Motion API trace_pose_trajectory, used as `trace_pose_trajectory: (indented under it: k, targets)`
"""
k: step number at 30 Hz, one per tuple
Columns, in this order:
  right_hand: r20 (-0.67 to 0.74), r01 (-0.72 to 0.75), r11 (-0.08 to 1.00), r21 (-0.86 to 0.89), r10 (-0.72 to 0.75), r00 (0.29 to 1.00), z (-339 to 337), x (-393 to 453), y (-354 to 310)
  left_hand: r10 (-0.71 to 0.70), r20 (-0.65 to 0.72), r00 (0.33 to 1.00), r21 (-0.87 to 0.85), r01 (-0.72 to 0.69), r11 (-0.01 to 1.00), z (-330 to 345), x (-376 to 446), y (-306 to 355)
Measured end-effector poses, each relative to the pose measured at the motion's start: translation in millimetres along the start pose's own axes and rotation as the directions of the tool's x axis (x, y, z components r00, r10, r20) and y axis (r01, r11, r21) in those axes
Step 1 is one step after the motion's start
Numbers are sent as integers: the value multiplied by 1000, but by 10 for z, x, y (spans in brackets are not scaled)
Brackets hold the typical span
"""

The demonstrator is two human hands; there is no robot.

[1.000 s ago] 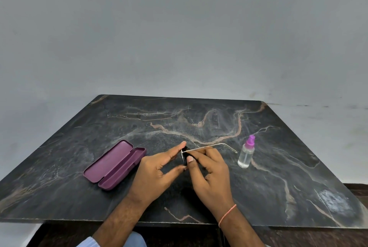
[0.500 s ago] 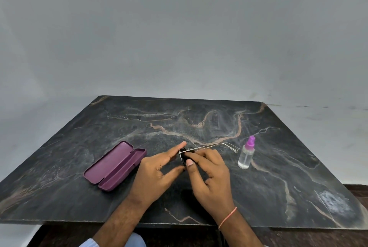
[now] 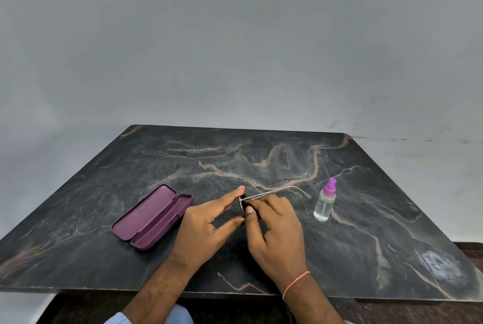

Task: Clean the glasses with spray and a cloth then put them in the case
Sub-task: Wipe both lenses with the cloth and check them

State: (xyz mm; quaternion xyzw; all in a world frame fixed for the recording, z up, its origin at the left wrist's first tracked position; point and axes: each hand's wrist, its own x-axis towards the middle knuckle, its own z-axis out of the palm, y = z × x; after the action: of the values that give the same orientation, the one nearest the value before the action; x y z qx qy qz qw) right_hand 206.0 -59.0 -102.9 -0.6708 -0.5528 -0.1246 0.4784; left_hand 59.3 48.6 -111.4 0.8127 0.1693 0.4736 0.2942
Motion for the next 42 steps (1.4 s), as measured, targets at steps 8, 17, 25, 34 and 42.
trace_pose_trajectory:
  k: [8, 17, 25, 34, 42]
  targets:
    - [-27, -15, 992, 122, 19, 999, -31, -4, 11, -35, -23, 999, -65, 34, 997, -2, 28, 66]
    - [20, -81, 934, 348, 79, 997, -37, 23, 28, -39, -26, 999, -71, 37, 997, 0, 15, 26]
    - [16, -82, 939, 334, 81, 997, -45, 21, 38, -64, -48, 997, -109, 59, 992, 11, 28, 14]
    - [30, -92, 973, 212, 87, 996, 4, 33, 36, -43, -24, 999, -108, 40, 993, 24, 5, -30]
    - [48, -143, 920, 365, 134, 990, -31, 28, 55, -41, -20, 999, -101, 39, 994, 18, 11, -41]
